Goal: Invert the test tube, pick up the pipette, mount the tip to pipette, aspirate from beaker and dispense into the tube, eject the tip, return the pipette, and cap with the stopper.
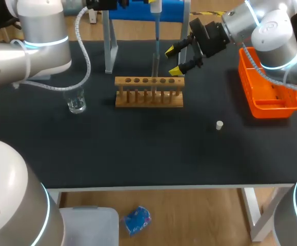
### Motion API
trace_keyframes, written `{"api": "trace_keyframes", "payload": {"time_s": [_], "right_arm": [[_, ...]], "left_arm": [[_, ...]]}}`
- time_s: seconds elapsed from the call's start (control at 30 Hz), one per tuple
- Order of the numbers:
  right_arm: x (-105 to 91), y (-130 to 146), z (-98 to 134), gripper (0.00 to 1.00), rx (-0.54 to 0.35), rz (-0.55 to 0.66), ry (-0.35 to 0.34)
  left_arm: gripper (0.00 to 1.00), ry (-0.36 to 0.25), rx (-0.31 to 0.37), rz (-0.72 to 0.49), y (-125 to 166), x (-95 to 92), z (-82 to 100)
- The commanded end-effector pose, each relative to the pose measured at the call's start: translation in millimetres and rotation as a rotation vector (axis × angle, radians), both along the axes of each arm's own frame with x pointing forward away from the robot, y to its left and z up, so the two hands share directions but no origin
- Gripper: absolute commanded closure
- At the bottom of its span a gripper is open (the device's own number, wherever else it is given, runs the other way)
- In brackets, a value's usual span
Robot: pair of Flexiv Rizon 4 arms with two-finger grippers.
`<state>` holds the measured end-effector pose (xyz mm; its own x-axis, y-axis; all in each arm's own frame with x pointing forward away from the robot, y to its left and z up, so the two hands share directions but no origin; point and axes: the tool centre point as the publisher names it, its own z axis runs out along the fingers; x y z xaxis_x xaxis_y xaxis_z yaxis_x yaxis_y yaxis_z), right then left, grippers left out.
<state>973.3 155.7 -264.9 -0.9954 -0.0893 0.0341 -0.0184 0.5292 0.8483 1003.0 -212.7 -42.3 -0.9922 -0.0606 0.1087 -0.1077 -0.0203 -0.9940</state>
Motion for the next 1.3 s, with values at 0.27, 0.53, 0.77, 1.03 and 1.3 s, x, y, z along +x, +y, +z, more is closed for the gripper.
{"api": "trace_keyframes", "payload": {"time_s": [0.27, 0.53, 0.77, 1.03, 1.3], "right_arm": [[0.3, 0.3, -0.3, 0.0, -0.001, 0.0, 0.0], [0.3, 0.3, -0.3, 0.0, -0.001, 0.0, 0.0], [0.3, 0.3, -0.3, 0.0, -0.001, 0.0, 0.0], [0.3, 0.3, -0.3, 0.0, -0.001, 0.0, 0.0], [0.3, 0.3, -0.3, 0.0, -0.001, 0.0, 0.0]], "left_arm": [[1.0, -0.031, -0.009, 0.012, -2.0, 8.6, 1.0], [1.0, -0.045, 0.011, 0.038, 4.1, 16.4, -1.1], [1.0, -0.052, 0.036, 0.065, 10.8, 15.9, -2.3], [1.0, -0.041, 0.044, 0.076, 13.7, 8.5, -4.4], [1.0, -0.034, 0.036, 0.071, 9.1, 4.8, -7.6]]}}
